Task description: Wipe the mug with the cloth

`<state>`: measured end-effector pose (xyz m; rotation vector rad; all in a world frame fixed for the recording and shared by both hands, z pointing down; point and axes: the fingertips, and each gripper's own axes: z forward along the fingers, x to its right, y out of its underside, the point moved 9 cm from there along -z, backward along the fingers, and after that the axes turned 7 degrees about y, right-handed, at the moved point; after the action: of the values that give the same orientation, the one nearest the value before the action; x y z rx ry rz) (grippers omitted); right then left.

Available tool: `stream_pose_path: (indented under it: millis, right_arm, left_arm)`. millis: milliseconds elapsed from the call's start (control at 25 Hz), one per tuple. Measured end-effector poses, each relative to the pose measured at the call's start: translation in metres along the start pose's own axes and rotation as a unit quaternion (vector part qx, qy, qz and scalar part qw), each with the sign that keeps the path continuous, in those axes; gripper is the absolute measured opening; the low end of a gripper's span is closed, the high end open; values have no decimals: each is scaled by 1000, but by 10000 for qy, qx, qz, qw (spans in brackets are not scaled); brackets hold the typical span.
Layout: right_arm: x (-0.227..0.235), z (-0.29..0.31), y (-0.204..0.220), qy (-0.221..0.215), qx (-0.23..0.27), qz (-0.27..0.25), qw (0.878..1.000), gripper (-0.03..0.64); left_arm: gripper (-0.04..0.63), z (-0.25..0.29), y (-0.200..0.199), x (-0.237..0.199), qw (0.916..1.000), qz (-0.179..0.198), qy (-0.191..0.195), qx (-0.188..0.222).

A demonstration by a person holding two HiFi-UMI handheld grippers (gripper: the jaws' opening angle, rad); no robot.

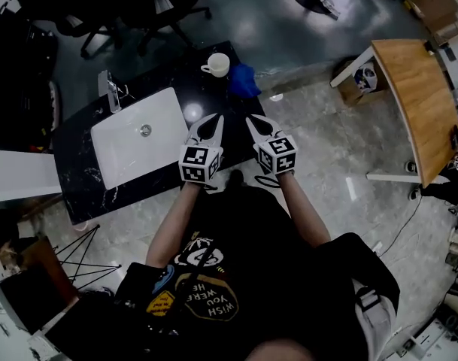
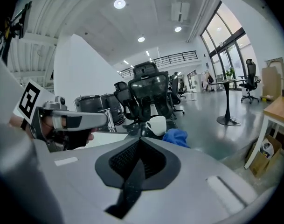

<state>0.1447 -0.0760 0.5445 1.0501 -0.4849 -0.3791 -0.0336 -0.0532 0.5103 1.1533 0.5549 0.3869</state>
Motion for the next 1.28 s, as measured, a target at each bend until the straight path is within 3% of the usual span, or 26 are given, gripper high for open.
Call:
stream_pose_path:
  millis: [200,400,600,800,880,960,1040,1160,1280]
  right_arm:
    - [14,41,-1,32,-135,-155,9998,3]
    - [31,89,-7,489,-229,-244,9982,15]
    - [53,138,-21,852,-504,-455,9940,171]
    - [69,178,-5,871,-1262,-503,9869,294]
    - [71,188,9,945,-1524,-642,9817,295]
    - [69,189,17,1001,-1603,-1005,9768,207]
    - [67,188,19,764,-1667,-1252,9750,160]
    - [76,185,12,396,-1546,-1029,9818,135]
    - [94,184,-21,903,-1101,-774,9868,135]
  left_arm:
    - [3,14,6,-31,9999,-95,-80,-46]
    - [3,36,4,-66,9998,-132,-106,-60]
    - [3,58,-1,-90,9998,-95,-31,-155]
    - [3,70,0,-102,9997,-177,-68,-149]
    - [3,71,2,-107,9995,-231,-117,-181]
    - [3,69,4,-111,9993,-256,-165,-206]
    - [3,68,6,-114,9992,-274,-189,-231]
    - [3,66,10,-120,9987,-362,-241,-249]
    - [3,73,12,-127,9987,-319,-280,-292]
